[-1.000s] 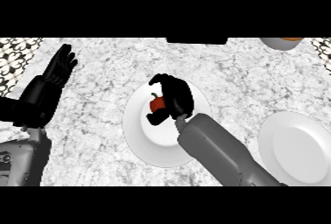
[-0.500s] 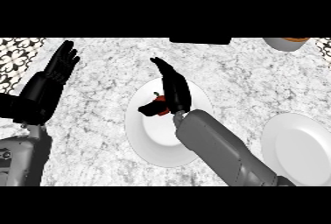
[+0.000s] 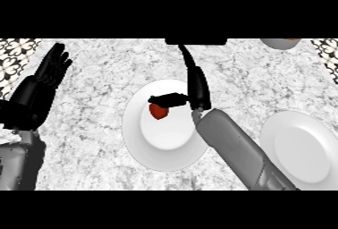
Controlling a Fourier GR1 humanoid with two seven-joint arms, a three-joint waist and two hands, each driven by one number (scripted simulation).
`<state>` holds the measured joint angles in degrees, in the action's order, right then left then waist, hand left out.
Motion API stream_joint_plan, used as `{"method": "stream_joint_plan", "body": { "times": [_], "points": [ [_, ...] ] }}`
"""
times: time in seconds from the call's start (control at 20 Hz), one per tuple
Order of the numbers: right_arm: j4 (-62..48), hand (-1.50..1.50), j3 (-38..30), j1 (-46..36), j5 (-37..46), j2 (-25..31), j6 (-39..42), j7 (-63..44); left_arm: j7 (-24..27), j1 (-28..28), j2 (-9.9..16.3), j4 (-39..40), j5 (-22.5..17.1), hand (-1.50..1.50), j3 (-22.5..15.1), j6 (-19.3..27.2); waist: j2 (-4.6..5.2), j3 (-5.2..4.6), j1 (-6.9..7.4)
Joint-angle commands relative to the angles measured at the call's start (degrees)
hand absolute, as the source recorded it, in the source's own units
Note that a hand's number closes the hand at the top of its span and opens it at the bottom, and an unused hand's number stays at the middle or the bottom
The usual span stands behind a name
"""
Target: Pick the bell pepper from the plate and place it in the plate
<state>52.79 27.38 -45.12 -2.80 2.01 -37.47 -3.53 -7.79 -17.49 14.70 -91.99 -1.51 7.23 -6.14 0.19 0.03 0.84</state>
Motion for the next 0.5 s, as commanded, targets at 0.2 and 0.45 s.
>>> {"method": "stream_joint_plan", "body": {
  "times": [0.2, 0.45],
  "points": [
    [14.0, -1.5, -7.3, 13.5, -4.8, 9.4, 7.7, 5.7, -1.9, 0.9, 1.1, -1.7, -0.4, 0.0, 1.3, -0.6, -0.44, -0.01, -1.51],
    [17.9, -1.5, -12.7, 18.9, -7.5, 17.0, 17.0, 9.0, 0.7, 4.5, -1.2, -3.5, 1.5, 0.0, 0.0, 0.8, -0.32, -0.02, -1.09]
  ]
}}
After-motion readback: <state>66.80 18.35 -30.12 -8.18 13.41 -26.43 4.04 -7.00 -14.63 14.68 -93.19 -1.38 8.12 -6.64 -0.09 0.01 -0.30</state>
